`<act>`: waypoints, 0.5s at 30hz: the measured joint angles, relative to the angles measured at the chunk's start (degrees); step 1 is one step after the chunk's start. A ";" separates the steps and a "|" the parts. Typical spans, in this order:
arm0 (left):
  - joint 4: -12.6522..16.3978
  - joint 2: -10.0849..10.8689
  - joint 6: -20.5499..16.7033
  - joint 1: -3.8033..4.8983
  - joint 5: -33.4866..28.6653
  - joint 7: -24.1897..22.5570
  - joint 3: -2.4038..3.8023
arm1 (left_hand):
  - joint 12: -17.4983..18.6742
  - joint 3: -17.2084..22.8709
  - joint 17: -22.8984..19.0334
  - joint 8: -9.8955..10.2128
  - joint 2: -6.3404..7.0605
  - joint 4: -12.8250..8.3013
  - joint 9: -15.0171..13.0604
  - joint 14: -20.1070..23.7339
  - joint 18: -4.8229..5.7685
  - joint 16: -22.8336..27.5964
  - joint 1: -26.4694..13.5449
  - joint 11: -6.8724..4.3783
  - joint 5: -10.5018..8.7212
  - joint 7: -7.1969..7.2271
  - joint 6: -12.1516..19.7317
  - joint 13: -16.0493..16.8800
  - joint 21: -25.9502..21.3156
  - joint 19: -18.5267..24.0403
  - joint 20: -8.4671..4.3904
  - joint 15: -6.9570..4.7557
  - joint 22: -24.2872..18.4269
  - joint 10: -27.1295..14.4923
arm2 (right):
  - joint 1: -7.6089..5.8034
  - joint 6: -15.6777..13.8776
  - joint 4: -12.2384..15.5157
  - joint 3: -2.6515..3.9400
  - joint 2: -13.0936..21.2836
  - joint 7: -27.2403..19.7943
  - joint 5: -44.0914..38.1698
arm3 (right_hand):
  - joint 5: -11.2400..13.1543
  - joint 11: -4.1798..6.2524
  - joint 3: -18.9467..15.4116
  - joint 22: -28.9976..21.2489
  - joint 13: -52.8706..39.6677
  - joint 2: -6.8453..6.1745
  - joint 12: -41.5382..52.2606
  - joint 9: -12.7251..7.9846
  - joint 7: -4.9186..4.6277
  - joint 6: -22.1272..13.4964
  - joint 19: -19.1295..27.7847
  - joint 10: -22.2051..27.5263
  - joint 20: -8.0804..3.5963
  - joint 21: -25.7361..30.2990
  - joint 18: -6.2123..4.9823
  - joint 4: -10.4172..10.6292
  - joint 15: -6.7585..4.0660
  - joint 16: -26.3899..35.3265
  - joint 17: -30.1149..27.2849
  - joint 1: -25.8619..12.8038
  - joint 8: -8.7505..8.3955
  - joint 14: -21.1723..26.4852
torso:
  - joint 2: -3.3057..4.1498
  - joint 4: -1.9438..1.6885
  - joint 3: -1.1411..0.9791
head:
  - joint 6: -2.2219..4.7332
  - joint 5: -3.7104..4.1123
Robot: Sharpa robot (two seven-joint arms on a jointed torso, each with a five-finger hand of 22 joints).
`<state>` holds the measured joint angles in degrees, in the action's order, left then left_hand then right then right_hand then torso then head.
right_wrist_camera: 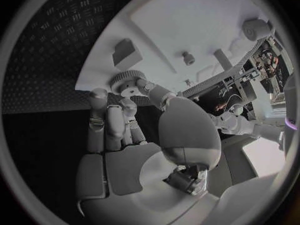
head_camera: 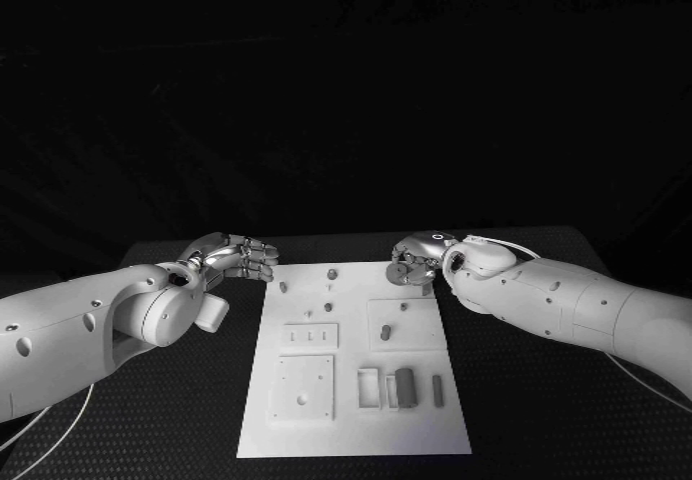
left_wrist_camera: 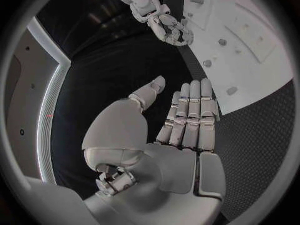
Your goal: Assemble the parts on the task board
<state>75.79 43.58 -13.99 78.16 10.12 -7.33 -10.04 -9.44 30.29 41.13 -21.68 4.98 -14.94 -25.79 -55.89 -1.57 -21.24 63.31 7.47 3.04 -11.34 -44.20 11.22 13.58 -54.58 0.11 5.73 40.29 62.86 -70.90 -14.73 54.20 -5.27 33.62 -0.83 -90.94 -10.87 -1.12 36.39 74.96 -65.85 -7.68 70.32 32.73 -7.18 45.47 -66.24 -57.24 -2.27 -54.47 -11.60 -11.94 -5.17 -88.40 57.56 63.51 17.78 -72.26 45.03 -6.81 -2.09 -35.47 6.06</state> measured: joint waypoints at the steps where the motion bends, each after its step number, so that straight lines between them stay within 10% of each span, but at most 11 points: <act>1: 0.01 0.01 0.00 0.00 0.00 0.00 0.00 | 0.00 0.00 0.00 0.00 0.00 0.00 0.00 0.00 0.00 0.00 0.00 0.00 0.00 0.00 0.00 0.00 0.00 0.00 0.00 0.00 0.00 0.00 | 0.09 -0.35 0.41 -0.04 0.04 0.18 -0.28 | 0.00 0.01 0.00 0.00 0.07 0.02 0.00 0.00 0.00 0.00 0.00 0.01 0.00 0.00 0.00 0.00 -0.01 0.00 0.09 0.02 0.03 -0.01 | 0.00 0.00 0.00 | 0.02 -0.02; 15: 0.01 0.30 -0.04 0.00 0.02 0.00 0.00 | 0.03 0.00 0.07 0.00 0.00 0.00 0.00 0.00 0.02 0.00 0.00 0.00 0.00 0.00 0.00 0.05 0.00 0.00 0.00 0.00 0.02 0.00 | -0.94 -3.88 7.63 -0.48 -0.26 5.12 -6.09 | 0.01 0.57 -0.18 0.00 0.59 0.38 0.00 0.50 0.54 0.54 -0.72 -0.53 -0.30 0.00 -0.05 -0.17 -0.51 0.00 0.96 -0.05 0.69 -0.92 | 0.02 0.03 0.07 | 0.44 -0.25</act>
<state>75.80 43.88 -14.04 78.16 10.15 -7.33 -10.04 -9.41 30.29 41.20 -21.68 4.98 -14.94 -25.79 -55.89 -1.55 -21.24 63.32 7.47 3.04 -11.34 -44.20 11.27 13.58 -54.58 0.11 5.73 40.31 62.86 -71.83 -18.60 61.84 -5.75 33.36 4.29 -97.03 -10.86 -0.55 36.21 74.97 -65.26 -7.30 70.32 33.23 -6.64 46.02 -66.96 -57.77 -2.57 -54.47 -11.65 -12.11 -5.68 -88.40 58.52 63.46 18.47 -73.18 45.05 -6.78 -2.02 -35.03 5.82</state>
